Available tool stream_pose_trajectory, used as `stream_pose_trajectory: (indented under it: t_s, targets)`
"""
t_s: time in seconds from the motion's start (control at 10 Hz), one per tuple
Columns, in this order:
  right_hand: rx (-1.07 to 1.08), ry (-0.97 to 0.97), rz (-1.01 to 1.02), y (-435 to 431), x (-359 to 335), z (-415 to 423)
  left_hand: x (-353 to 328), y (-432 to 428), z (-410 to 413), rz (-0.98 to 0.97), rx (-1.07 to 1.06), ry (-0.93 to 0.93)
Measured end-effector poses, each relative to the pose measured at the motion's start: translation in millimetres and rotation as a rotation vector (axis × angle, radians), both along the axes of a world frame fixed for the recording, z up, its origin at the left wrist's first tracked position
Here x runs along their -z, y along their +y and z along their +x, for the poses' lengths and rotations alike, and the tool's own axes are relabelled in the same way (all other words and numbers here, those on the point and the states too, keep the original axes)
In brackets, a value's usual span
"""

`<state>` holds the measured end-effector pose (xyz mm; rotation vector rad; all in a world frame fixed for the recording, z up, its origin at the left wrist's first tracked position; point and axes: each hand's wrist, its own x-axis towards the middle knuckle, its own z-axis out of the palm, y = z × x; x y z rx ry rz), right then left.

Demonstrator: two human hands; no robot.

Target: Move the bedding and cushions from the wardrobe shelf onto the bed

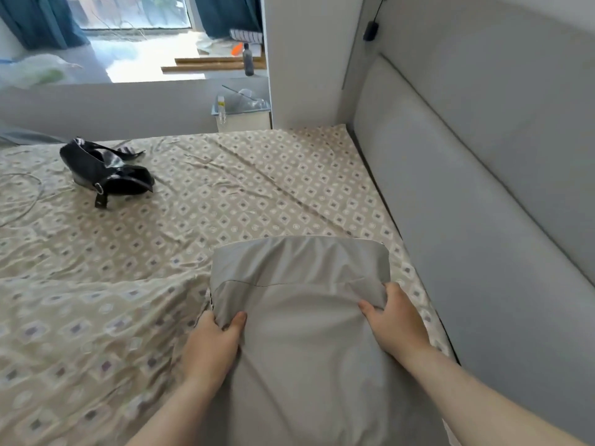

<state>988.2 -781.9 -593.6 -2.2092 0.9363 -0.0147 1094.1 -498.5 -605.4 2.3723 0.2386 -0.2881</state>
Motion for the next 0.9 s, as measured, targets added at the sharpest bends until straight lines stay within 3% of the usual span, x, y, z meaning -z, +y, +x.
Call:
stream_pose_trajectory:
  t_s: [0.4,0.6,0.7,0.9]
  targets:
    - [-0.010,0.178,0.027,-6,125,15,103,-13,27,0.251,0.096,0.014]
    - [-0.027,0.358,0.004,-4,144,7,127,-4,13,0.354,0.057,0.193]
    - [-0.034,0.434,-0.103,-1,146,4,127,0,8,0.430,0.083,0.108]
    - [-0.073,0.227,-0.110,10,95,18,80,2,16,0.343,0.273,-0.094]
